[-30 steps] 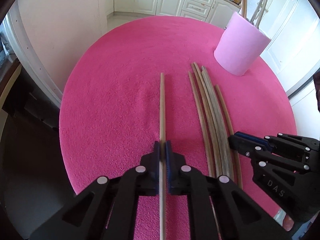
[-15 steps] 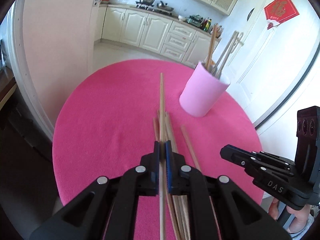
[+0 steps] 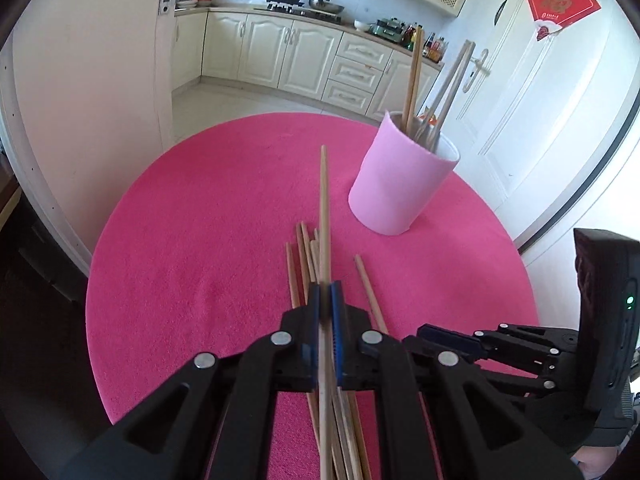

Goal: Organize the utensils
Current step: 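Lift both held chopsticks and carry them over the pink cup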

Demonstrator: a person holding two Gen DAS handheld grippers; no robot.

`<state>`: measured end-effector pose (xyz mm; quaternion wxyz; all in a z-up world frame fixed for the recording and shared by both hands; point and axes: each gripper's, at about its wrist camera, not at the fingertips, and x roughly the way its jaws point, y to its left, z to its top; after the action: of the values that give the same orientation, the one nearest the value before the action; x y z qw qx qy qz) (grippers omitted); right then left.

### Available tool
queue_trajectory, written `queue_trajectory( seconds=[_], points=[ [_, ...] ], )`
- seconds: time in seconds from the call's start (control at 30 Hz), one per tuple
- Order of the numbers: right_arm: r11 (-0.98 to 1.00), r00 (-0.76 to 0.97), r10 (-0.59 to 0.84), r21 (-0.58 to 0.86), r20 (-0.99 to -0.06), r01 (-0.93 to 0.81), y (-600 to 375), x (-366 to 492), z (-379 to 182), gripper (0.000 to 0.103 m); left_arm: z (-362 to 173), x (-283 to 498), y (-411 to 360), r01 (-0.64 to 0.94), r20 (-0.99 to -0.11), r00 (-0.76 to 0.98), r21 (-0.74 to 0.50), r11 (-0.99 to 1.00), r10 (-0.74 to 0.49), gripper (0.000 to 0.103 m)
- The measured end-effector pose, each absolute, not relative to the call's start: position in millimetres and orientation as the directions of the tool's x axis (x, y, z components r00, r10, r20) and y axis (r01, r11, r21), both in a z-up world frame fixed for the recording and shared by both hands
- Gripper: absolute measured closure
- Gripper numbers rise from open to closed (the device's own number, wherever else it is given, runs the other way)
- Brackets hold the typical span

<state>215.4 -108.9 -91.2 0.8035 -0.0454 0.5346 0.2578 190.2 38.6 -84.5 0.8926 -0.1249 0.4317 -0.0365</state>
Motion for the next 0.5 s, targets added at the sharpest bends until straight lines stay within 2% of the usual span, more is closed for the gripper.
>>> queue_trajectory(
  seconds=[0.03,0.07,0.13,0.3,0.5],
  points=[
    [0.865,0.29,0.357,0.197,-0.888,-0.461,-106.3,215.4,-95.1,0.062,-85.8,191.4,38.9,-0.047,-0.766,0.62,-0.256,0.966,-0.172,0.097],
    [0.865,0.291,0.354,0.194,-0.889,-0.463,-104.5,214.9,-96.7,0.058,-86.3,191.1,40.3,-0.05,-0.767,0.617,-0.264,0.963,-0.178,0.097],
    [0.867,0.3,0.341,0.175,-0.891,-0.466,-100.1,215.7,-97.6,0.058,-89.7,190.9,43.5,-0.057,-0.769,0.614,-0.269,0.962,-0.179,0.097],
    [0.87,0.322,0.29,0.108,-0.901,-0.481,-86.3,214.1,-103.8,0.083,-93.9,185.2,54.2,-0.059,-0.77,0.611,-0.277,0.959,-0.185,0.097],
    [0.864,0.355,0.282,0.075,-0.891,-0.499,-85.3,212.3,-108.8,0.096,-96.6,183.7,60.4,-0.051,-0.764,0.611,-0.297,0.953,-0.205,0.097]
  ],
)
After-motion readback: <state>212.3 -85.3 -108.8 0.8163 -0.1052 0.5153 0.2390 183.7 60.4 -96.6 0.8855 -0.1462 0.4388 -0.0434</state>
